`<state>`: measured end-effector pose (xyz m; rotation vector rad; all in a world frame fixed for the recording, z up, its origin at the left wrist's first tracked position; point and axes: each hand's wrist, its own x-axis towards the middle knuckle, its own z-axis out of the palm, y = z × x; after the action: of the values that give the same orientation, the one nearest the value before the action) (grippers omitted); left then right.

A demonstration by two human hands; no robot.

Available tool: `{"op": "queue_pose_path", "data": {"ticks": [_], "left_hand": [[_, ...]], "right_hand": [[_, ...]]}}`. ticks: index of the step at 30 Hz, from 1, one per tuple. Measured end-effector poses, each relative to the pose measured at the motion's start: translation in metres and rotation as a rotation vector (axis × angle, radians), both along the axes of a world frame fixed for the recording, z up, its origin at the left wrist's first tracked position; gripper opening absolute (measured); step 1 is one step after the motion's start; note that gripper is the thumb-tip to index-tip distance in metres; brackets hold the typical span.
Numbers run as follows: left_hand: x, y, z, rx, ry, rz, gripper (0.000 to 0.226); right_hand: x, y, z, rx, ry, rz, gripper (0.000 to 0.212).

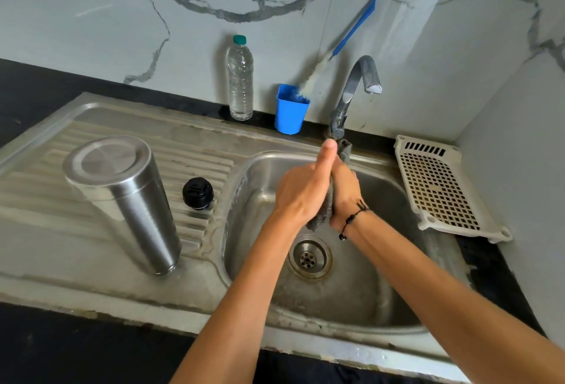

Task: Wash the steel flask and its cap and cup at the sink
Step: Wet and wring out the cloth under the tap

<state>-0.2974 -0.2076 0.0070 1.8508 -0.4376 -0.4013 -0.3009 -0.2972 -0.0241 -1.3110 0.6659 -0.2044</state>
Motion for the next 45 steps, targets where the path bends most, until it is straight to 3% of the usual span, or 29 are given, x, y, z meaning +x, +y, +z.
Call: {"op": "queue_pose_path", "data": {"ticks": [2,4,6,9,12,14,16,17,19,22,24,28,31,34,37,42,45], "left_hand": [[0.004,0.001,-0.003,-0.114,0.115,-0.006,0.076],[0.007,-0.001,-0.006,-0.212,0.243,-0.016,0.108],[0.008,-0.004,-0.010,-0.296,0.345,-0.029,0.108],[0.006,-0.007,-0.013,-0.402,0.421,-0.006,0.087],[0.003,-0.014,-0.021,-0.528,0.497,0.068,0.082],[-0.003,-0.020,-0.025,-0.582,0.535,0.135,0.090],[-0.007,-0.028,-0.031,-0.505,0.485,0.171,0.110],[-0.008,-0.030,-0.033,-0.449,0.447,0.159,0.109],[-0.006,-0.027,-0.035,-0.433,0.430,0.161,0.091],[0.009,-0.014,-0.040,-0.671,0.646,0.290,0.071],[0.023,-0.003,-0.048,-0.731,0.668,0.359,0.064],[0.043,0.011,-0.058,-0.732,0.632,0.468,0.068],[0.052,0.019,-0.057,-0.798,0.640,0.519,0.061],[0.062,0.025,-0.055,-0.695,0.603,0.597,0.051],[0.071,0.033,-0.050,-0.481,0.456,0.716,0.053],[0.073,0.049,-0.054,-0.226,-0.115,0.877,0.031],[0.076,0.058,-0.071,0.023,-0.337,0.975,0.039]], "right_hand": [[-0.001,-0.001,0.014,0.051,0.050,0.145,0.046],[-0.003,-0.005,0.030,0.123,0.139,0.338,0.060],[-0.005,-0.016,0.033,0.218,0.188,0.432,0.072],[-0.011,-0.022,0.026,0.358,0.156,0.369,0.066],[-0.016,-0.018,0.019,0.505,0.092,0.171,0.049],[-0.016,-0.013,0.012,0.575,0.044,0.072,0.052],[-0.012,-0.008,0.005,0.653,-0.031,0.003,0.060],[-0.009,-0.003,0.003,0.667,-0.064,-0.033,0.060],[-0.004,0.005,-0.004,0.524,-0.085,-0.065,0.059],[0.000,0.002,-0.016,-0.168,-0.023,0.039,0.043],[0.003,-0.004,-0.018,-0.475,-0.034,0.274,0.042],[0.020,-0.008,-0.005,-0.741,-0.058,0.642,0.060],[0.041,-0.004,0.002,-0.879,-0.066,0.721,0.059],[0.069,0.002,-0.001,-0.942,-0.056,0.715,0.058],[0.107,0.010,-0.007,-1.099,-0.055,0.670,0.061],[0.163,0.047,-0.026,-1.364,0.001,0.874,0.058],[0.180,0.067,-0.038,-1.510,0.020,0.958,0.059]]}}
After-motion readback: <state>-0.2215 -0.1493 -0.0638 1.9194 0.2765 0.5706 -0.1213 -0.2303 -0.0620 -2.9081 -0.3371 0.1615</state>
